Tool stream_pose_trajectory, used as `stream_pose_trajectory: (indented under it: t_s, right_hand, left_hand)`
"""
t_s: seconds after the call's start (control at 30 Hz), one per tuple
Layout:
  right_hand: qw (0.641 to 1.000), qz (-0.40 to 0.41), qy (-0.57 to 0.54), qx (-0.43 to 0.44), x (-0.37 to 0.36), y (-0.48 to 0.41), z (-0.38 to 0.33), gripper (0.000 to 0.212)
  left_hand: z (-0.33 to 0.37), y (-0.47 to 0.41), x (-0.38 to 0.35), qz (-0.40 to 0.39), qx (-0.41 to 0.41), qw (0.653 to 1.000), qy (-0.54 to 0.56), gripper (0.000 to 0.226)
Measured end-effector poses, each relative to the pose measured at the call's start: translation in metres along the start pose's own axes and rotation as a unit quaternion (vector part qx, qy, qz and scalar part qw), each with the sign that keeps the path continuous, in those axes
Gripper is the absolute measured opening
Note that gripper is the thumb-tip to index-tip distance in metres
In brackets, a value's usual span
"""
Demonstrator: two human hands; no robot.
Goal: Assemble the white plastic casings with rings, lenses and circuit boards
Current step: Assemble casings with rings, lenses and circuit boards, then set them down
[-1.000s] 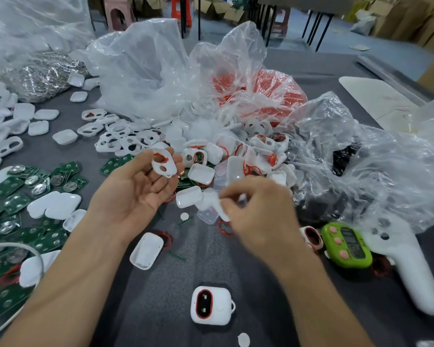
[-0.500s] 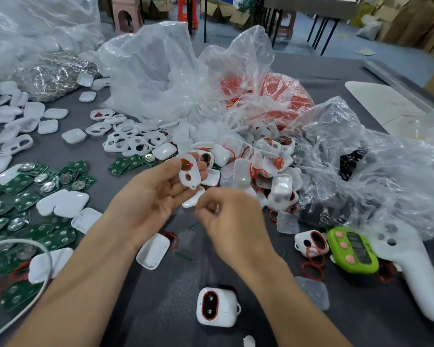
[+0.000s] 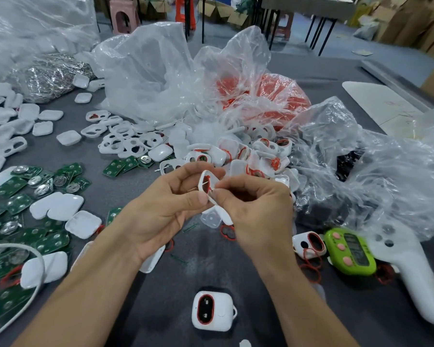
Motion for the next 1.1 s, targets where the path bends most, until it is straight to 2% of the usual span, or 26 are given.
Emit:
stream_pose_trajectory:
  t_s: [0.3, 0.47, 0.6, 0.67, 0.77, 0.9, 1.1]
  right_hand:
    - [0.998, 0.003, 0.059, 0.006, 0.0022, 0.0005, -0.0024, 0.015]
    - [0.999, -0.012, 0.027, -0.02, 0.0057, -0.0035, 0.0015, 0.026]
    - [0.999, -0.015, 0.026, -0.018, 0.0069, -0.0043, 0.0031, 0.026]
    - [0.999, -0.014, 0.048, -0.004, 0.0069, -0.0036, 0.0027, 0.023]
    - [0.993, -0.013, 0.112, 0.037, 0.0063, -0.0022, 0.0007, 0.016]
    - [0.975, 0.003, 0.195, 0.106, 0.0075, -0.0014, -0.0046, 0.02]
    - [0.965, -0.019, 0.223, 0.138, 0.0098, -0.0017, -0.0064, 0.021]
  left_hand:
    - [0.0002, 0.0006, 0.0002, 0.004, -0.01, 1.0, 0.004, 0.051]
    - [-0.0032, 0.0013, -0.0005, -0.017, -0.003, 1.0, -0.018, 0.052]
    - [-0.003, 0.0011, -0.002, -0.028, 0.004, 0.999, -0.031, 0.06]
    - [-0.0023, 0.0017, -0.0019, -0.035, 0.006, 0.999, -0.03, 0.07]
    - [-0.0029, 0.0015, -0.0006, -0.024, 0.004, 0.999, -0.045, 0.057]
    - [-0.004, 0.001, 0.0002, -0.022, 0.004, 0.998, -0.054, 0.047]
    - [-0.0061, 0.0008, 0.0014, -0.042, 0.013, 0.997, -0.063, 0.052]
Point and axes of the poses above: each hand's wrist, its own y-axis away from the middle knuckle, its own x-axis out of the back of the hand, z = x × y, the point moved 3 cm from there along -y, towards the middle knuckle, and after that the axes turned 9 degrees about -y, right-handed, at the moved point
